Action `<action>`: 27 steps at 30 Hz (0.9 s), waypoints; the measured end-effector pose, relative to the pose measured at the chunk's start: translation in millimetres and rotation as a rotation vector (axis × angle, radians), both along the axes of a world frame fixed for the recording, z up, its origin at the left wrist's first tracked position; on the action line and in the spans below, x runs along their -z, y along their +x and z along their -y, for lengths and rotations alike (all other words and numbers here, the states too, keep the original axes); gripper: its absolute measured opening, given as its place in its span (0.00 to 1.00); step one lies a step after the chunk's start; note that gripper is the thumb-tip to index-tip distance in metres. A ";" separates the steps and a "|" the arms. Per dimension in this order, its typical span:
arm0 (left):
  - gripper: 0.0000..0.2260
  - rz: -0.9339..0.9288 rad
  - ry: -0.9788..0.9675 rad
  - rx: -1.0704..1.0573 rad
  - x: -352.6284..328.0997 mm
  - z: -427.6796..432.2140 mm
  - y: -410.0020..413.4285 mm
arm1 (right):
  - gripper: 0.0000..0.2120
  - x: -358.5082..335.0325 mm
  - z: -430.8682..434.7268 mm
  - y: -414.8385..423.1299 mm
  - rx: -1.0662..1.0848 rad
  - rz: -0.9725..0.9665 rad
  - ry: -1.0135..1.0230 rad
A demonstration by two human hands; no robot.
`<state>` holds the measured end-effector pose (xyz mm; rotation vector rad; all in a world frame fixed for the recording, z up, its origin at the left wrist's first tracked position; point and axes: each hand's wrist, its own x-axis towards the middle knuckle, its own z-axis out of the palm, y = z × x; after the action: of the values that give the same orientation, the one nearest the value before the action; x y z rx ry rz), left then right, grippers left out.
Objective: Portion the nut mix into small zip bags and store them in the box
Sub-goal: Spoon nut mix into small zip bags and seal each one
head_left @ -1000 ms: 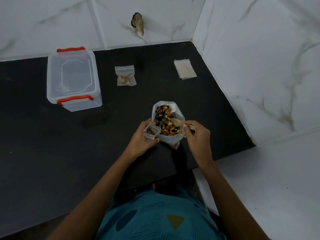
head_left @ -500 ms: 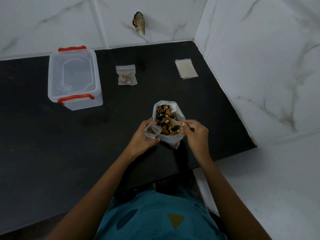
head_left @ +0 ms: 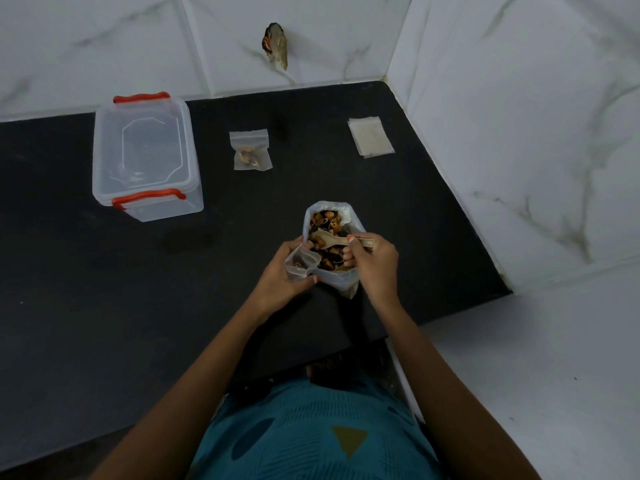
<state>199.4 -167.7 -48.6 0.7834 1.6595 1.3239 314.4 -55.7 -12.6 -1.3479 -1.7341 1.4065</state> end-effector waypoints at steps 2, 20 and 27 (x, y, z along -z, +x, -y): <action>0.24 0.003 -0.004 -0.003 0.3 -0.3 0.1 | 0.07 -3.9 -0.1 -1.8 -0.032 0.035 0.015; 0.20 0.087 0.025 -0.044 -3.9 0.8 0.2 | 0.05 -5.4 12.8 7.7 0.055 -0.037 -0.113; 0.20 0.181 0.038 -0.057 -2.8 3.7 1.3 | 0.07 0.0 30.4 1.0 -0.077 0.011 0.051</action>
<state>200.7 -171.4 -45.7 0.6226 1.5272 1.4258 315.4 -86.1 -12.6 -1.2766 -1.8349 1.3884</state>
